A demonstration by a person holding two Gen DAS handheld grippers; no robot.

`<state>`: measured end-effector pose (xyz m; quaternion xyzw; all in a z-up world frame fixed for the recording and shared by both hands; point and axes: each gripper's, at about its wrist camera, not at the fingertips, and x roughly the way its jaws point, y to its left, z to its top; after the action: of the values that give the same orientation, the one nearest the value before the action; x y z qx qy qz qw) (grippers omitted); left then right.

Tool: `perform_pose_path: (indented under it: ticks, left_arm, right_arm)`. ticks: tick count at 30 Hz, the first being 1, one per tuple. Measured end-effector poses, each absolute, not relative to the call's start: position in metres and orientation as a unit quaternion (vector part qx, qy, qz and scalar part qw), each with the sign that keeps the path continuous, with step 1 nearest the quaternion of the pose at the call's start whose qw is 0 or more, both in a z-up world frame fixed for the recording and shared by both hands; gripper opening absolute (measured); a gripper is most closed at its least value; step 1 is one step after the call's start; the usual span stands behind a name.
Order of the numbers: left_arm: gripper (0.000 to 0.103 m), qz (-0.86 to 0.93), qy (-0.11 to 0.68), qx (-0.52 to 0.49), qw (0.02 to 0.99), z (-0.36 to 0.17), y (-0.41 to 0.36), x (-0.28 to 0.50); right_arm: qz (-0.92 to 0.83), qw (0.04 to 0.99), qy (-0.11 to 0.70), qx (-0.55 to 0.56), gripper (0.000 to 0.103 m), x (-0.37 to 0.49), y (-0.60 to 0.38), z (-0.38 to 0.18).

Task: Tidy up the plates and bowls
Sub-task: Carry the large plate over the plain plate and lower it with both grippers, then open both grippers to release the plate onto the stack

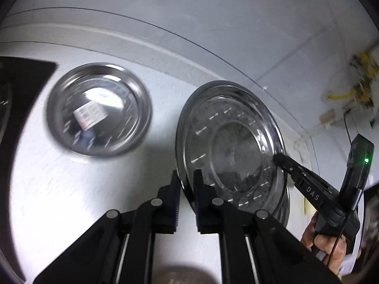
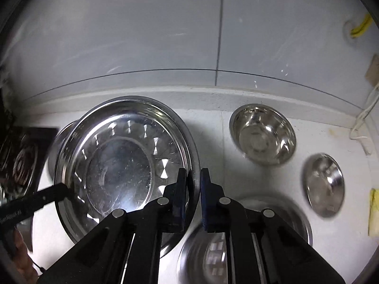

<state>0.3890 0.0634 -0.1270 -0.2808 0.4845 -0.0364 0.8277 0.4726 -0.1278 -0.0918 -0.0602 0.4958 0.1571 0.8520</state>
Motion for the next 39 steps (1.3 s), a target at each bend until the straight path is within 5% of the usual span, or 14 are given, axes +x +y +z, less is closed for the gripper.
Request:
perform_pose_path:
  ticks: [14,39]
  left_arm:
    - [0.011,-0.061,0.532,-0.171,0.827,-0.121,0.068,0.166]
    - [0.013,-0.039,0.522,-0.129,0.842,-0.155,0.055,0.140]
  right_arm:
    - [0.176,0.836,0.519,-0.039,0.011,0.237,-0.130,-0.105]
    - [0.147,0.834,0.531,-0.024,0.018,0.182,-0.137,-0.119]
